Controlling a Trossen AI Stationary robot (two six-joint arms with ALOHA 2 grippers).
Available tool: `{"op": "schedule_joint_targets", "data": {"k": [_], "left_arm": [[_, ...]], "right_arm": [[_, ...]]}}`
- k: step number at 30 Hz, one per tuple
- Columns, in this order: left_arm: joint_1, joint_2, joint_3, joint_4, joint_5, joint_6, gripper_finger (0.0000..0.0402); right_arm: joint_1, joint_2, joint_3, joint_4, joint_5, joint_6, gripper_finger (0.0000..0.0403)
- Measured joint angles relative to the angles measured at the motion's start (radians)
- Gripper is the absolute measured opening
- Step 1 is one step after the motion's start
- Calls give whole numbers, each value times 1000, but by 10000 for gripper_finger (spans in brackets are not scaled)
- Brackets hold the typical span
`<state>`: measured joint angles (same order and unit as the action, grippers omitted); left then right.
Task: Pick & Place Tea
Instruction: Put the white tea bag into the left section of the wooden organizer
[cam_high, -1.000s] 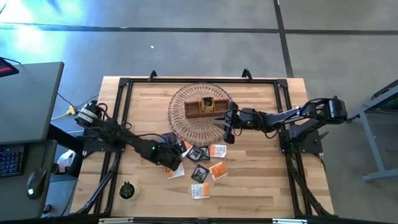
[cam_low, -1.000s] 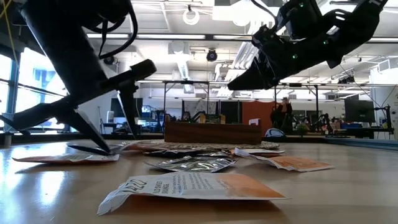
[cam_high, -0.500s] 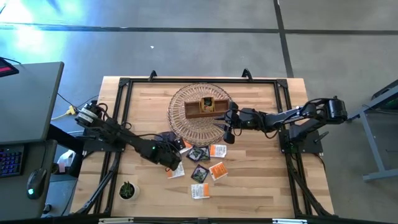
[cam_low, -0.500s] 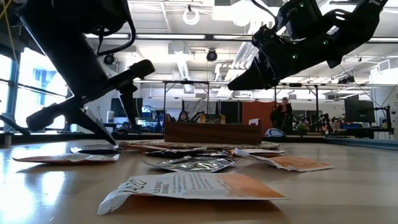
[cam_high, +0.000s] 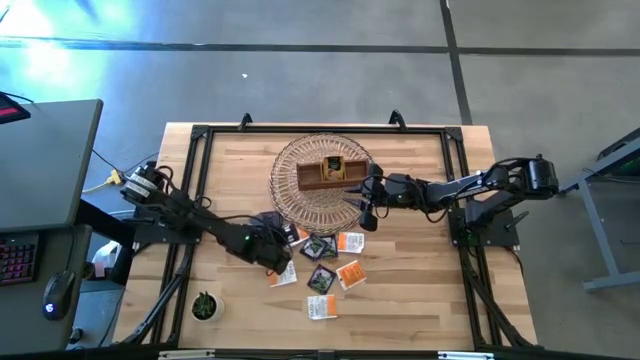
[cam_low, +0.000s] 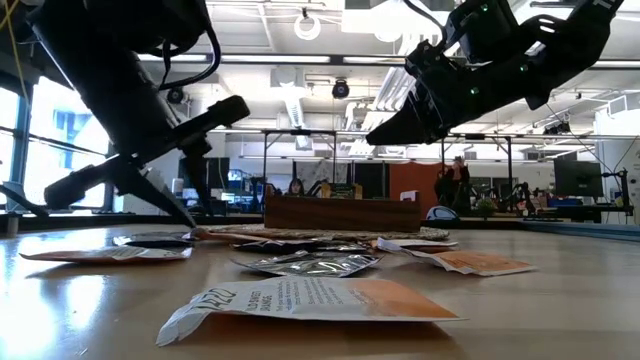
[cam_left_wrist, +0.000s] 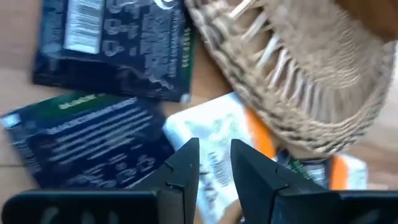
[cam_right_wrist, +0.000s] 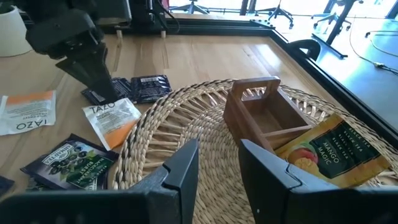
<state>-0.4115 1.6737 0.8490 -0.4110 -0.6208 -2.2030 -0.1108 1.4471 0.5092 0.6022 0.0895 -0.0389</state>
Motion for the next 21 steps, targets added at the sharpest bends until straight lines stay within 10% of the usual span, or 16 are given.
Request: {"op": "schedule_joint_targets", "data": {"k": [13,21], "left_arm": [[0,0,0,25,39,-1,91],[-1,0,0,16,145,-9,91]], "right_arm": [[30,90,0,133,-89,103,105],[133,370,129,265,-82,26,11]]}}
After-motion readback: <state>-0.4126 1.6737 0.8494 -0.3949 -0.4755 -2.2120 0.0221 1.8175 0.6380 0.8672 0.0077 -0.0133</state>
